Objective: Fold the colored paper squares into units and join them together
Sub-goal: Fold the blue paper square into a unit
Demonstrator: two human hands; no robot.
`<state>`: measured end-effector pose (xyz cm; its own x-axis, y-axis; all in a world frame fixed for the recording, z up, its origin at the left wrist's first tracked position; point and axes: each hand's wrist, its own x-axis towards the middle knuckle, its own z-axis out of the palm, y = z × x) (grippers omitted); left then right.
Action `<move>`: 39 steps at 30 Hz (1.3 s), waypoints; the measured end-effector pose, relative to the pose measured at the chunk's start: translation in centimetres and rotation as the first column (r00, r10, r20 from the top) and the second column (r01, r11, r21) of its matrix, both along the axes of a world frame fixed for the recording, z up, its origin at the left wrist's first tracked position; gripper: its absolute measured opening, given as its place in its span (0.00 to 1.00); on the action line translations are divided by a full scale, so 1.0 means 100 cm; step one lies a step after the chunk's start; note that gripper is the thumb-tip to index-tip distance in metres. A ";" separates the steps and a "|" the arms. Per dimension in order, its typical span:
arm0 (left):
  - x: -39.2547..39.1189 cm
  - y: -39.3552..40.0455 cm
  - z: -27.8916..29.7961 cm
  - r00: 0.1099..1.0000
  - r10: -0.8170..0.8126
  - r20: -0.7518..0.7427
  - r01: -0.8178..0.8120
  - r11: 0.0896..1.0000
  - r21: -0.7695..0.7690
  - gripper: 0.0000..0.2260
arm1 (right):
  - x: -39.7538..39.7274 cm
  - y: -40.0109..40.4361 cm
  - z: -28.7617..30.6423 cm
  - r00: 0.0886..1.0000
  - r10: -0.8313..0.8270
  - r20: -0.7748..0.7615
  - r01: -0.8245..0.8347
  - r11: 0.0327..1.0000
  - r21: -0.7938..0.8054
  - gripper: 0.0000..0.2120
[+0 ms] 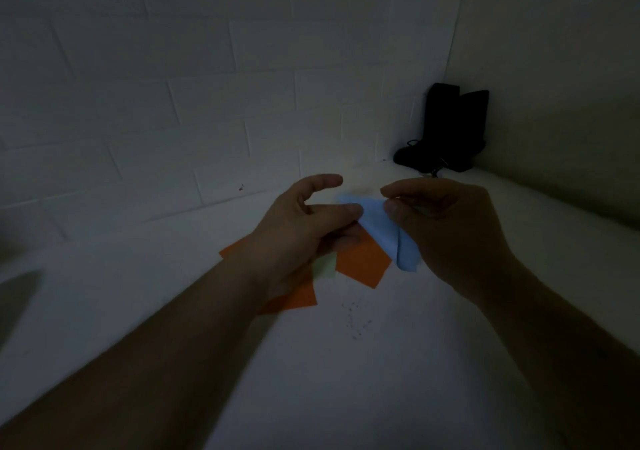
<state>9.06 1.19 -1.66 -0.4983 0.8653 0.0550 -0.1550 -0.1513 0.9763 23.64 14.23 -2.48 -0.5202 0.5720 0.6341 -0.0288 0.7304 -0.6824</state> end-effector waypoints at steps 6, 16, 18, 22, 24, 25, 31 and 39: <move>0.000 0.002 -0.002 0.998 0.039 -0.046 -0.040 0.999 -0.018 0.21 | 0.000 -0.001 0.000 1.000 0.002 -0.026 -0.003 0.999 -0.039 0.13; 0.005 0.005 -0.008 0.997 0.030 -0.066 -0.031 0.999 -0.008 0.20 | -0.001 -0.006 0.001 0.999 -0.010 -0.051 0.006 0.997 -0.082 0.17; 0.006 0.006 -0.007 0.998 0.016 -0.059 -0.017 1.000 -0.011 0.21 | -0.001 -0.006 0.001 0.999 -0.009 -0.052 0.004 0.995 -0.096 0.16; 0.007 0.006 -0.008 0.997 -0.038 -0.062 0.036 0.999 -0.035 0.23 | -0.001 -0.006 0.001 0.998 -0.002 -0.059 -0.006 0.989 -0.150 0.16; 0.007 0.007 -0.010 0.997 -0.016 -0.079 0.013 0.999 -0.039 0.23 | -0.002 -0.005 0.001 0.998 -0.006 -0.064 -0.005 0.986 -0.165 0.16; 0.006 0.007 -0.010 0.997 -0.001 -0.082 -0.002 0.999 -0.037 0.23 | -0.002 -0.005 0.001 0.998 -0.009 -0.065 -0.002 0.985 -0.171 0.16; 0.009 0.010 -0.013 0.997 -0.048 -0.060 0.045 0.998 -0.049 0.22 | -0.001 -0.006 0.003 0.997 -0.017 -0.081 0.001 0.982 -0.188 0.16; 0.006 0.013 -0.019 0.983 -0.040 -0.182 0.028 0.997 -0.066 0.23 | -0.002 -0.005 0.002 0.996 -0.013 -0.083 -0.006 0.975 -0.223 0.16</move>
<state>9.68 2.47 -3.53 -0.4549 0.8863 0.0872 0.0230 -0.0862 0.9960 23.47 13.76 -2.29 -0.4688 0.7053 0.5318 -0.0902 0.5606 -0.8231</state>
